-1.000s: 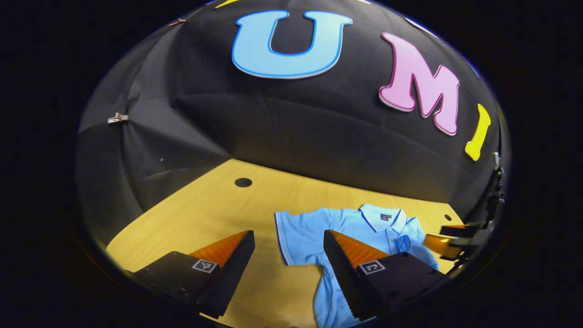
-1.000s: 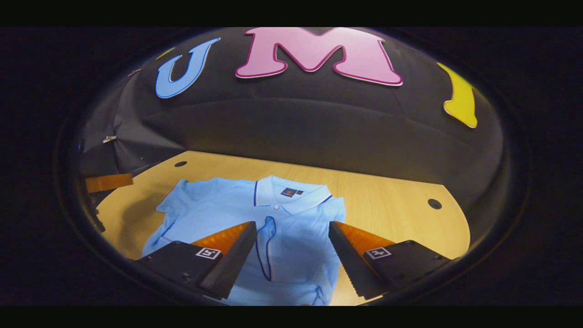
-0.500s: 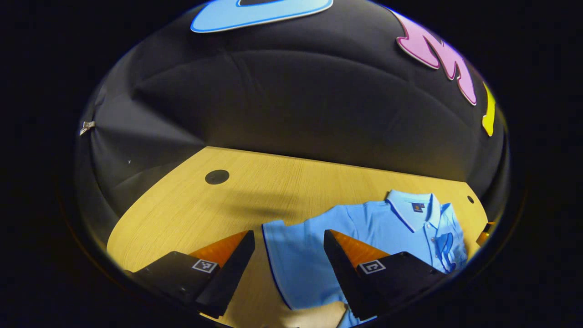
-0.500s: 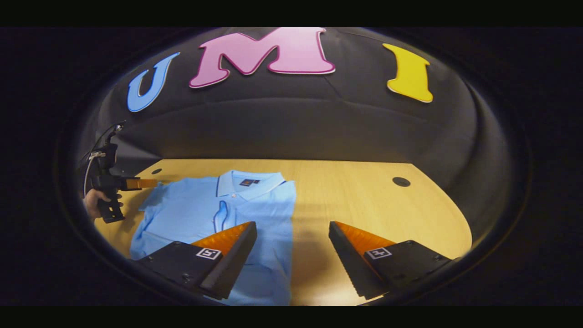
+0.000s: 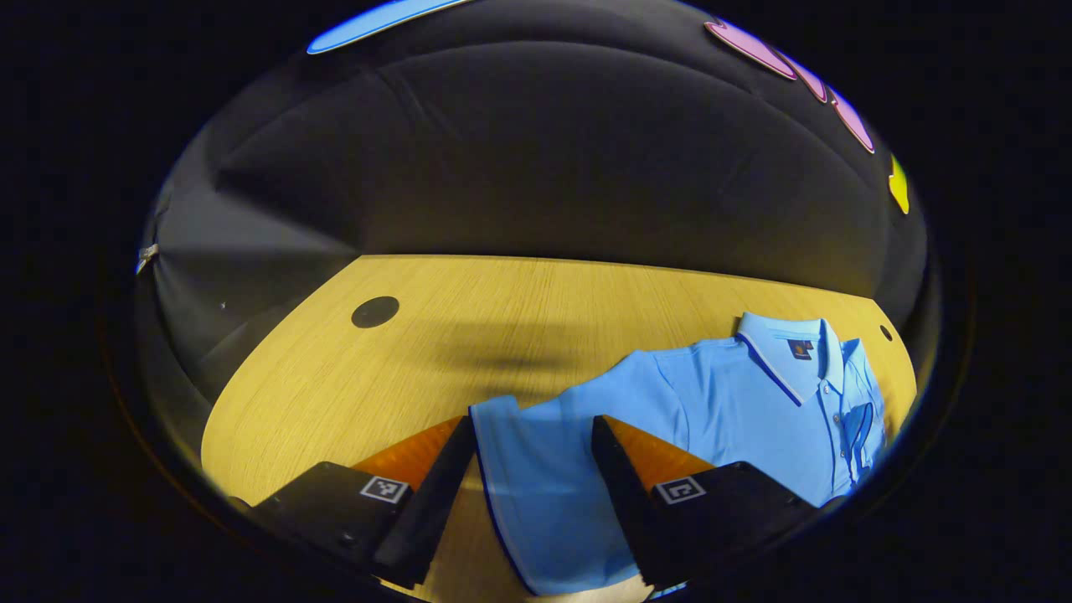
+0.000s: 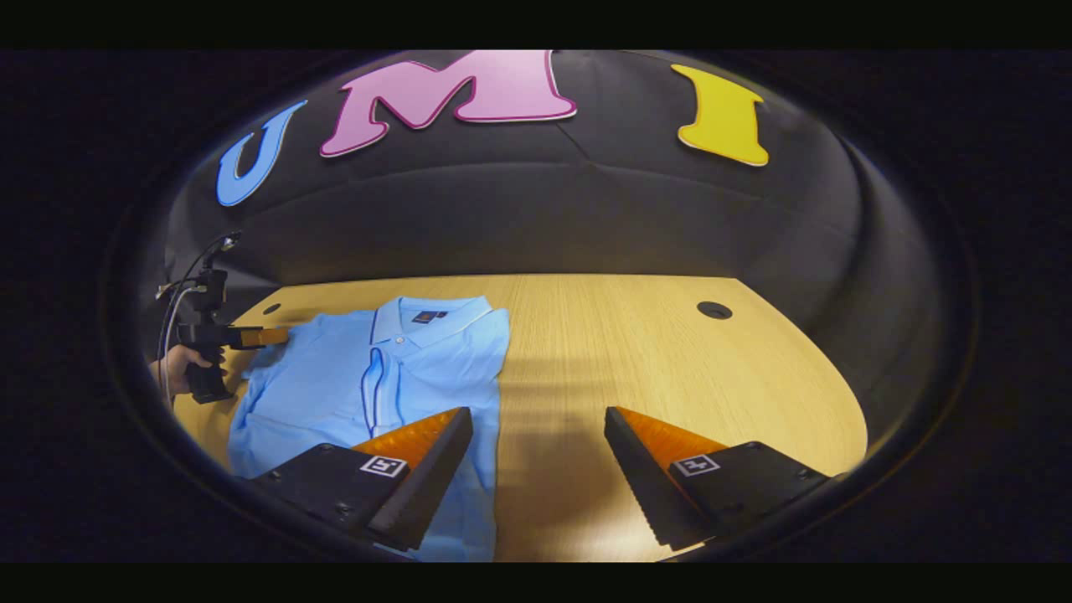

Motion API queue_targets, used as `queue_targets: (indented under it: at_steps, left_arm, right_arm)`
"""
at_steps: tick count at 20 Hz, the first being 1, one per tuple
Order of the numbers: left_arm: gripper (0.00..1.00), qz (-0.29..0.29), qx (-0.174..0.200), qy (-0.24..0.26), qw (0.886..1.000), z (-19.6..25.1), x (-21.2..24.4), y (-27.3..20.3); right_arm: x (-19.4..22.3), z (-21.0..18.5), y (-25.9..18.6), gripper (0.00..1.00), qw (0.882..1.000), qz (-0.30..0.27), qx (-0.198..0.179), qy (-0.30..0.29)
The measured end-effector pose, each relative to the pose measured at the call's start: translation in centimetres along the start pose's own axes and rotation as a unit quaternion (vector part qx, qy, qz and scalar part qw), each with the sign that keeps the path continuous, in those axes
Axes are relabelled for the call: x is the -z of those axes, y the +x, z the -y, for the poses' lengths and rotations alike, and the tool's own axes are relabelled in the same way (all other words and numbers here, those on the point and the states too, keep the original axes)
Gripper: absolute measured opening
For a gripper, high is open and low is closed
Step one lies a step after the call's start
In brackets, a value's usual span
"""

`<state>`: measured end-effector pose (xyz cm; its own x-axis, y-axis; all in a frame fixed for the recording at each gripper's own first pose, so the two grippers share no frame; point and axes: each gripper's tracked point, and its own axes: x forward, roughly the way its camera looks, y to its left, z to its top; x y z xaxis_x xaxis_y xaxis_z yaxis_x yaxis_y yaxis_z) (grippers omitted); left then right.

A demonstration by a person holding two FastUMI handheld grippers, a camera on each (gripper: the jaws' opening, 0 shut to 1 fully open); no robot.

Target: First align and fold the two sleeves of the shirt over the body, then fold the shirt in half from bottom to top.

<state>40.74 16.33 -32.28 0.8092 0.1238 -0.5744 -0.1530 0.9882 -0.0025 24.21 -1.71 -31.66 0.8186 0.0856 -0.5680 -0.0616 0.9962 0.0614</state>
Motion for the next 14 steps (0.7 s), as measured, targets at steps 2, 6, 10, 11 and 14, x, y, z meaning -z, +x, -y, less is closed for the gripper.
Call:
queue_targets:
  at_steps: [2, 6, 10, 11, 14]
  left_arm:
    - [0.74, 0.000, 0.012, 0.003, 1.000, 0.7, 0.1, 0.4]
    - [0.22, 0.002, 0.024, -0.001, 1.000, 1.4, -0.1, 0.1]
    - [0.07, 0.004, 0.005, -0.007, 1.000, 1.7, -0.2, -0.2]
    - [0.06, 0.003, -0.003, -0.007, 1.000, 1.9, -0.1, -0.5]
    - [0.06, 0.014, -0.017, 0.007, 1.000, 2.5, -1.3, -1.5]
  right_arm:
    - [0.4, -0.4, -0.3, 0.99, 1.000, -0.004, -0.007, 0.002]
    - [1.7, -0.6, -0.8, 0.99, 1.000, -0.015, -0.021, 0.001]
    - [2.6, -0.4, -1.0, 0.99, 0.999, -0.021, -0.023, -0.011]
    - [2.5, -0.3, -1.0, 0.95, 1.000, -0.019, -0.022, -0.012]
    - [2.3, 0.1, -1.1, 0.95, 1.000, -0.010, -0.016, -0.008]
